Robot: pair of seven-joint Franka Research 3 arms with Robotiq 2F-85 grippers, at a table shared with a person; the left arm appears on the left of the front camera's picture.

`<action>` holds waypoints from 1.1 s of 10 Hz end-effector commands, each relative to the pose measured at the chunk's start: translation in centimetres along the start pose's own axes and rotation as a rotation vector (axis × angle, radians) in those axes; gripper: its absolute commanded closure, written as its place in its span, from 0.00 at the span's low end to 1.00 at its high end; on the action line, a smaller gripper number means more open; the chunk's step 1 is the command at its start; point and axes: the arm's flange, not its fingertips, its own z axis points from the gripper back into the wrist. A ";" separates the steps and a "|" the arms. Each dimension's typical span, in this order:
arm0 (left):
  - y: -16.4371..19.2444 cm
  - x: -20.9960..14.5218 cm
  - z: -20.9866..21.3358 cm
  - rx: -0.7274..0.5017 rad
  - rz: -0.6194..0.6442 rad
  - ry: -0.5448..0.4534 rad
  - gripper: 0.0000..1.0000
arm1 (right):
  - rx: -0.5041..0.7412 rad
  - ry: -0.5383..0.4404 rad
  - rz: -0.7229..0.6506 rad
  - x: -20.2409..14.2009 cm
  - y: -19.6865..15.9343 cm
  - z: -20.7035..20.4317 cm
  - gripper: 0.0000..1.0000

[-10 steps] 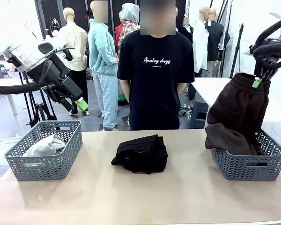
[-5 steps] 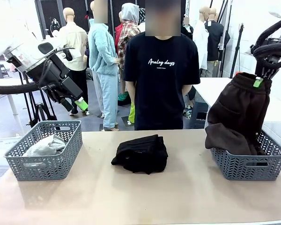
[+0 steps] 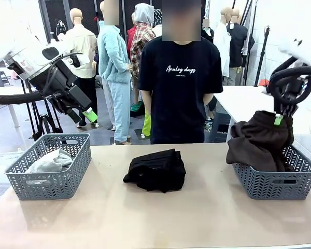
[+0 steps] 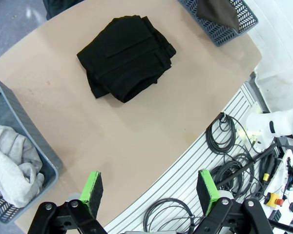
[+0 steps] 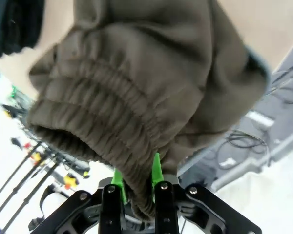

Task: Sort the tops and bottoms.
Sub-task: Sort the clothes according to human instructions.

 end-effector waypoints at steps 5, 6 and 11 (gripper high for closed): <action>-0.1 0.0 0.1 -0.004 0.002 -0.005 0.00 | -0.017 0.068 0.107 1.3 1.0 -11.2 1.00; -0.1 0.0 0.1 -0.004 0.002 -0.005 0.00 | -0.045 0.057 0.139 0.8 2.2 -11.6 1.00; -0.1 0.0 0.1 -0.004 0.002 -0.005 0.00 | -0.143 -0.007 0.184 -0.1 3.8 -10.8 0.74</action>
